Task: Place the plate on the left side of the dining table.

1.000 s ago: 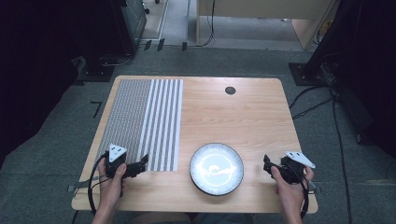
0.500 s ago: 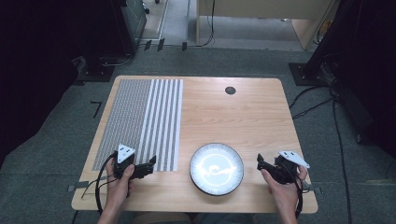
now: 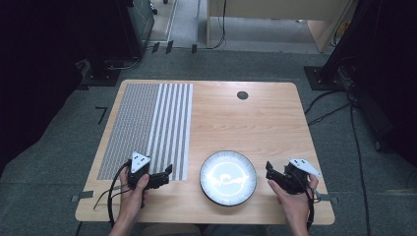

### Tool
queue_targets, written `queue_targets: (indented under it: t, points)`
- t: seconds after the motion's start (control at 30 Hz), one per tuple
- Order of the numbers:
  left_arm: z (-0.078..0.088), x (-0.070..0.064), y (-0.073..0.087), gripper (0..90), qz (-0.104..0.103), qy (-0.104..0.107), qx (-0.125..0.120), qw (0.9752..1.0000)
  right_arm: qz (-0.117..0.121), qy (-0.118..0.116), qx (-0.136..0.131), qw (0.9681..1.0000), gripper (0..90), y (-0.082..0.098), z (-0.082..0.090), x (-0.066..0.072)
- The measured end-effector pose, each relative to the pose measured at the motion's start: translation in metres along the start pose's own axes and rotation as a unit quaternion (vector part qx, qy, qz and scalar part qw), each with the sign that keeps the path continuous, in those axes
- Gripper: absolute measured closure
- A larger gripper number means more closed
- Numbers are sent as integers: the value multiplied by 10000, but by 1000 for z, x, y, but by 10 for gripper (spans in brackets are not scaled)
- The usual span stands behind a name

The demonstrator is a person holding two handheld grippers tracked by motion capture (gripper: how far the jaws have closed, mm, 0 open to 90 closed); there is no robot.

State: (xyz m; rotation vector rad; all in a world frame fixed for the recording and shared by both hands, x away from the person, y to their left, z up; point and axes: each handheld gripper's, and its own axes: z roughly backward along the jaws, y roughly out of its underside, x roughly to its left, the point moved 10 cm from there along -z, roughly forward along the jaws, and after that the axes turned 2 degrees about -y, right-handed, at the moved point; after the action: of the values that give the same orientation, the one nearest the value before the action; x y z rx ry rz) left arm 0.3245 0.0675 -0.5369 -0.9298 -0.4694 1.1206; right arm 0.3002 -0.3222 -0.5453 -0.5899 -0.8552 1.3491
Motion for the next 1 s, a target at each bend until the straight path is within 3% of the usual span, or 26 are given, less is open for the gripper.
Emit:
queue_targets:
  t: [0.67, 0.8, 1.0]
  points:
    - [-12, -48, 0, 76, -47, 132, 35, 9999, 133, -158, 16, 9998, 175, 2, 0, 24]
    - [-15, -60, -3, 76, -41, 123, -1, 9999, 142, -220, 81, 9996, 171, -1, -2, 27]
    - [-24, -79, -16, 80, -191, 109, -79, 9997, 106, -312, 80, 9994, 152, -15, -5, 33]
